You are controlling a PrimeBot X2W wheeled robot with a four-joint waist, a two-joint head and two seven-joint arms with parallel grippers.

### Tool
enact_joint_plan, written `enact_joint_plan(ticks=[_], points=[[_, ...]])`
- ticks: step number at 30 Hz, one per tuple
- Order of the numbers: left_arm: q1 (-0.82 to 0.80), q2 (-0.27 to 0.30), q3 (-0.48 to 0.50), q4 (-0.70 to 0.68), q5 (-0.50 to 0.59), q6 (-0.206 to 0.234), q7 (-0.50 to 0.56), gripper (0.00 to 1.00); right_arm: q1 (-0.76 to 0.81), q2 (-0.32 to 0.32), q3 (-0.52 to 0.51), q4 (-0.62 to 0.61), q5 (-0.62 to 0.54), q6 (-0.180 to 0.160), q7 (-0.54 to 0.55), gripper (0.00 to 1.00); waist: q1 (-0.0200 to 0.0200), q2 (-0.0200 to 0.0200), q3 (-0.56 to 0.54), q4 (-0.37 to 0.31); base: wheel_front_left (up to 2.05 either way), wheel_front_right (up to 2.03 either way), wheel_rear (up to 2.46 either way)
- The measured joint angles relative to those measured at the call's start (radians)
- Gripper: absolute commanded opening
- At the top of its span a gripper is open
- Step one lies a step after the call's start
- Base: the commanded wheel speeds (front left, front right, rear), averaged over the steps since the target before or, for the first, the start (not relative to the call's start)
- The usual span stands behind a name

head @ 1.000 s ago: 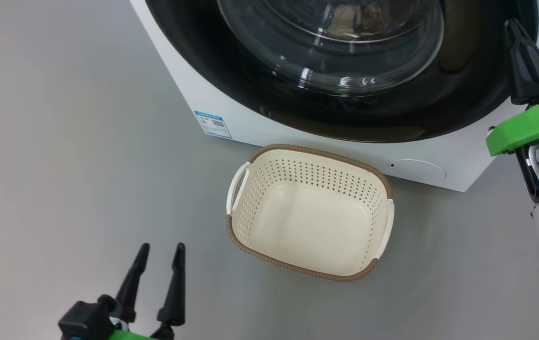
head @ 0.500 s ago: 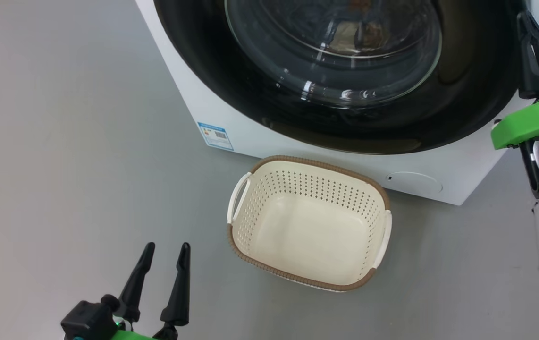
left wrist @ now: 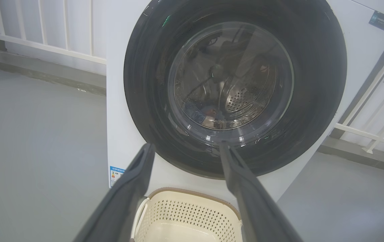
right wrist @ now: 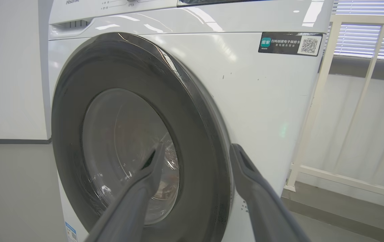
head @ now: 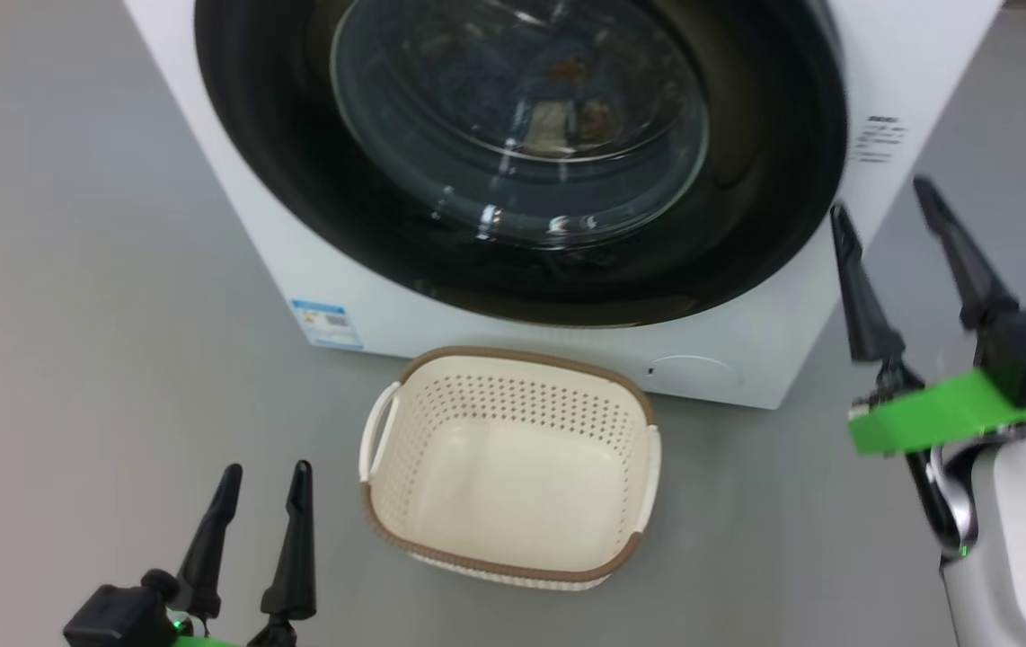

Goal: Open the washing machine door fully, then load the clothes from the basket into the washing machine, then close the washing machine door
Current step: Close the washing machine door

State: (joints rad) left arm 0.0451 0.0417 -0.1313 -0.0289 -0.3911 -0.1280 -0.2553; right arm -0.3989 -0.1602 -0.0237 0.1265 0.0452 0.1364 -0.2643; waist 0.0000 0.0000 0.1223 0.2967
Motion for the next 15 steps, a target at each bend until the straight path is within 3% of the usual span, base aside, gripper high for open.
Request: enact_joint_plan(ticks=[7,15], points=[[0.006,0.0,0.03,-0.039,0.033,0.0,0.0,1.0,0.149,0.024,-0.01,-0.102,0.002,0.0,0.0,1.0,-0.0001,0.0,-0.043,-0.082,0.0,0.0,0.0],[0.044,0.001,0.033,0.042,0.04,0.0,0.0,1.0,0.306,0.066,-0.034,-0.16,0.008,0.0,0.0,1.0,0.0,0.0,-0.091,-0.146,0.0,0.0,0.0]])
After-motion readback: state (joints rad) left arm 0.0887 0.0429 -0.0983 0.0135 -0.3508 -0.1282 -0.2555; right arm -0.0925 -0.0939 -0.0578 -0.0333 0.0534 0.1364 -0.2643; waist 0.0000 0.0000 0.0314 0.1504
